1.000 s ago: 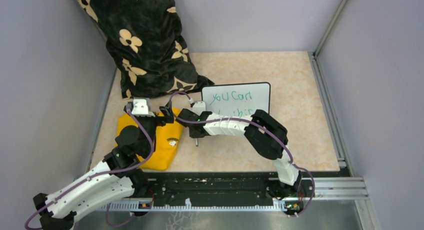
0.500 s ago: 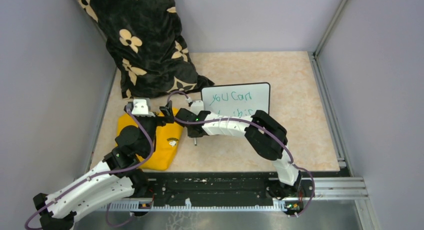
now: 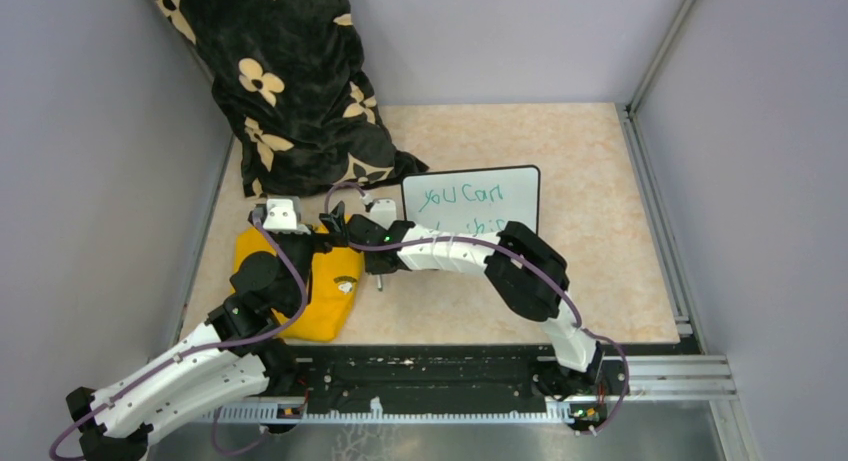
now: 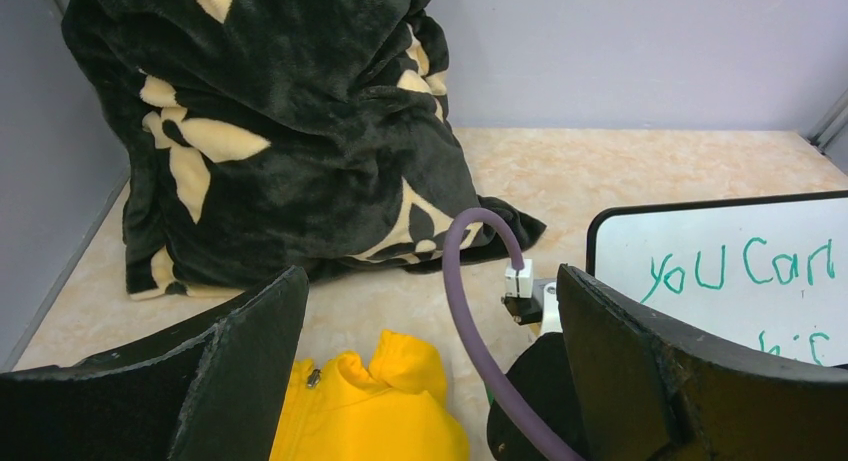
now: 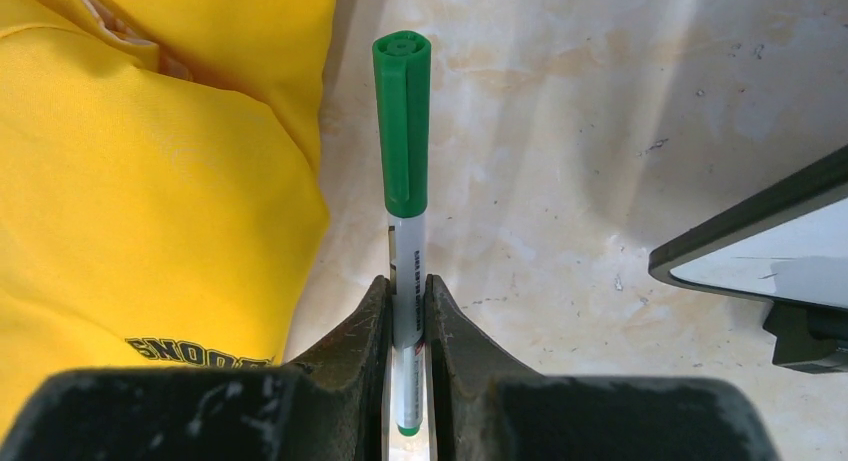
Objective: Write a sentence on the whiteboard
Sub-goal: Place the whiteboard marker at the center of the board.
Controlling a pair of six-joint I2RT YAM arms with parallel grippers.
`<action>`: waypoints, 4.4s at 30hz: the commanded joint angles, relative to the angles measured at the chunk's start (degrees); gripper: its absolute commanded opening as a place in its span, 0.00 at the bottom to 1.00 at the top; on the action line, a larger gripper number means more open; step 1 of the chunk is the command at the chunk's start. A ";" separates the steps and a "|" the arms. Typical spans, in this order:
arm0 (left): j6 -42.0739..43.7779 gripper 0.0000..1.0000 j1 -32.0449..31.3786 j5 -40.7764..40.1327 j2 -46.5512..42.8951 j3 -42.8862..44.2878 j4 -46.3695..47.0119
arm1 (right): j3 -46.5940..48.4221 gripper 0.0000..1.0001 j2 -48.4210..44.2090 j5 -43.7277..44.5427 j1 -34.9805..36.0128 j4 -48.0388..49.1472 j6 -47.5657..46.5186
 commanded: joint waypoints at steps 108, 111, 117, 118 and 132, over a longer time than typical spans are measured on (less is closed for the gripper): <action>-0.75 0.98 -0.01 4.41 -1.24 -0.21 0.01 | -0.87 0.26 0.16 -3.97 -0.51 3.09 -2.55; -1.28 0.98 -0.01 5.34 -1.80 -0.10 -0.40 | -1.35 0.29 -1.05 -4.58 -0.51 3.86 -3.29; -2.07 0.98 -0.01 6.48 -4.23 -0.21 -0.43 | -4.68 0.36 -4.88 -5.24 -0.42 7.13 -4.48; -2.12 0.98 -0.01 6.89 -4.75 -0.32 -0.48 | -5.16 0.37 -5.42 -5.33 -0.37 7.48 -4.65; -2.12 0.98 -0.01 8.45 -12.05 -2.41 1.86 | -9.10 0.47 -10.39 -5.37 0.29 10.39 -6.77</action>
